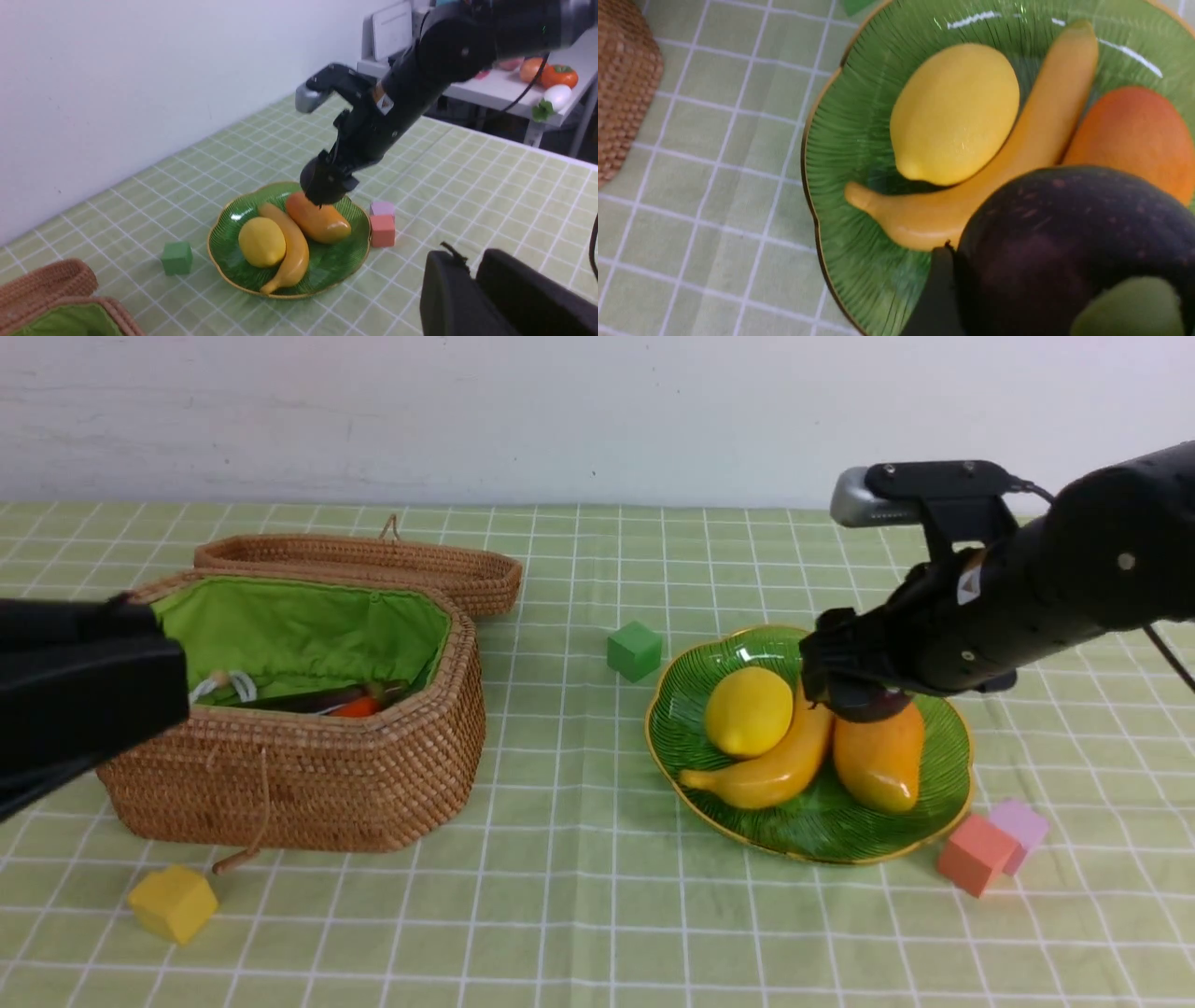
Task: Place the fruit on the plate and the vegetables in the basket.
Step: Use the right arm to grab a mangosteen and put it into the right plate
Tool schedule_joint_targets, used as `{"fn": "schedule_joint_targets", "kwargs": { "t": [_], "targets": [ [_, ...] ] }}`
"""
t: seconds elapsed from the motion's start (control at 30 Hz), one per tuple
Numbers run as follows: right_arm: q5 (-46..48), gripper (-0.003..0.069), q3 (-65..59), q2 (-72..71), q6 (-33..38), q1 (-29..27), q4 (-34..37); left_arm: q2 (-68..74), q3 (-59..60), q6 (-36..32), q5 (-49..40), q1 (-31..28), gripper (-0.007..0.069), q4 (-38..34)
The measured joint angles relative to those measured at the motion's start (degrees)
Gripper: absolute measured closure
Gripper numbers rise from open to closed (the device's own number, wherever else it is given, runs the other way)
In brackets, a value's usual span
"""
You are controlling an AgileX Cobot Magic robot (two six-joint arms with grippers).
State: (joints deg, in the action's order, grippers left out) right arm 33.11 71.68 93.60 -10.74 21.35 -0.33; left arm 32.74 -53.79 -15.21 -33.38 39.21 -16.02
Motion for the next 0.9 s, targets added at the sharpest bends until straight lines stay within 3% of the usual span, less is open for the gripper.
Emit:
{"fn": "schedule_joint_targets", "kwargs": {
  "t": [0.2, 0.67, 0.9],
  "targets": [
    [-3.69, 0.0064, 0.0, 4.85, 0.0, 0.0, -0.17, 0.0, 0.0, 0.0, 1.2, 0.0, 0.0532, -0.05],
    [-1.11, 0.0064, 0.11, 6.9, -0.08, 0.0, -0.17, 0.0, 0.0, 0.0, 1.24, 0.0, 0.0532, -0.15],
    [-0.42, -0.0015, 0.11, 7.25, -0.08, 0.0, -0.17, 0.0, 0.0, 0.0, 1.24, 0.0, 0.0532, -0.17]
  ]
}}
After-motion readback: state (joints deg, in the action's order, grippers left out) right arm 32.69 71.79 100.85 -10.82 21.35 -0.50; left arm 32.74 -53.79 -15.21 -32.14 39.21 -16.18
